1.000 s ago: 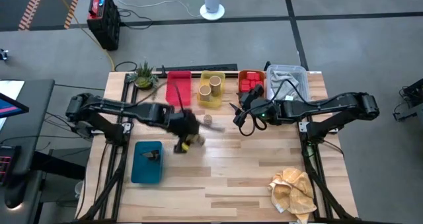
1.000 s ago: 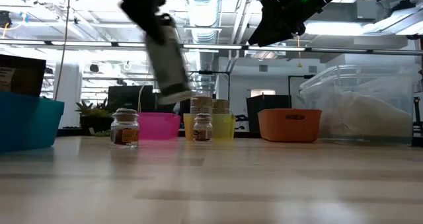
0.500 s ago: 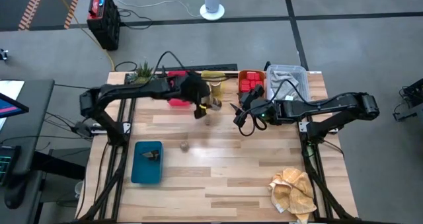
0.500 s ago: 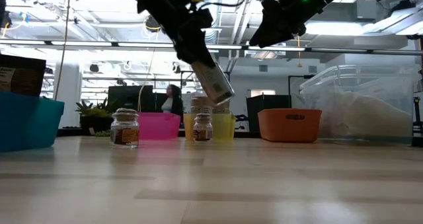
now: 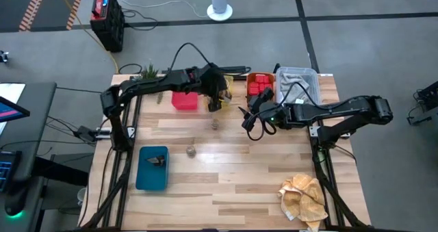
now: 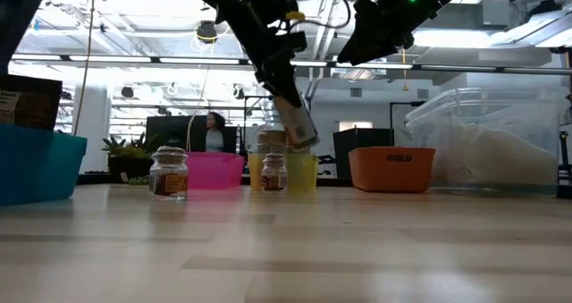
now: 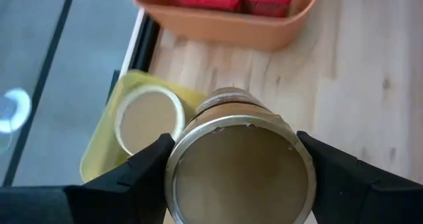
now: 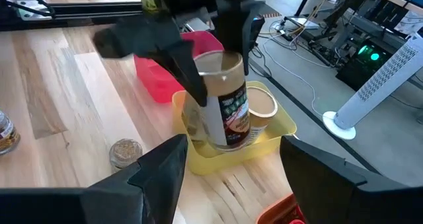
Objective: Sort spices by type
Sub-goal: Put the gold seasoning bottle into the yellow bin, then put the brown seasoning bottle into the red bin
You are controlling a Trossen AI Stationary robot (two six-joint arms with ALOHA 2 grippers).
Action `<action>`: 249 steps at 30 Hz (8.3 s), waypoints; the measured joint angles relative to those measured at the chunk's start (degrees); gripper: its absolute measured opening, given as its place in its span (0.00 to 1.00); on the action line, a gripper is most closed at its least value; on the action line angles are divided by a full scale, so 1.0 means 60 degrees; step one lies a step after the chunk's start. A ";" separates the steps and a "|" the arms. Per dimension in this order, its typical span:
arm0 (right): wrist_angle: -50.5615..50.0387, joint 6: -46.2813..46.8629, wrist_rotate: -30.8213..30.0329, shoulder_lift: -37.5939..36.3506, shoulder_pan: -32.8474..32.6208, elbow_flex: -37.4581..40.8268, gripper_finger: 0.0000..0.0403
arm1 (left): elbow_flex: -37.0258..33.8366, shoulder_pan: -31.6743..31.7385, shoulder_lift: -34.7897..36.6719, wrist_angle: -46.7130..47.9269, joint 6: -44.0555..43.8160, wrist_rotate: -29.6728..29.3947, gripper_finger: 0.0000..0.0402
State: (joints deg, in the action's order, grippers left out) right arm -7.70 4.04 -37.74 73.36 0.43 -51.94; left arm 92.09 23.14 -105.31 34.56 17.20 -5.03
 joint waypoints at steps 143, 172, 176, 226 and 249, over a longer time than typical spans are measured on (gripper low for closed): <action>-0.1137 0.0752 -0.1475 -0.1974 -0.1446 0.0783 0.68 | -0.7493 0.3478 0.2530 -0.5122 -0.2198 -0.0062 0.57; -0.0903 0.0756 -0.1472 -0.1974 -0.1359 0.0783 0.68 | -0.8181 -0.5608 0.7610 -0.2083 -0.3215 -0.1158 0.63; -0.0819 0.0756 -0.1471 -0.1974 -0.1359 0.0783 0.68 | -0.8181 -0.6191 0.6843 -0.2391 -0.3694 -0.1528 0.63; -0.0772 0.0745 -0.1437 -0.1971 -0.1422 0.0783 0.68 | -0.6848 -0.2371 0.5200 -0.2182 -0.1744 -0.1955 0.45; -0.0761 0.0646 -0.1435 -0.1971 -0.1424 0.0783 0.68 | -0.6738 0.3743 0.2743 -0.5309 -0.0836 -0.0217 0.45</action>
State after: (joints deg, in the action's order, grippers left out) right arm -12.27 7.92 -46.35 61.54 -8.12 -47.24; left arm 51.67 45.59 -88.85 2.70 12.19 -6.33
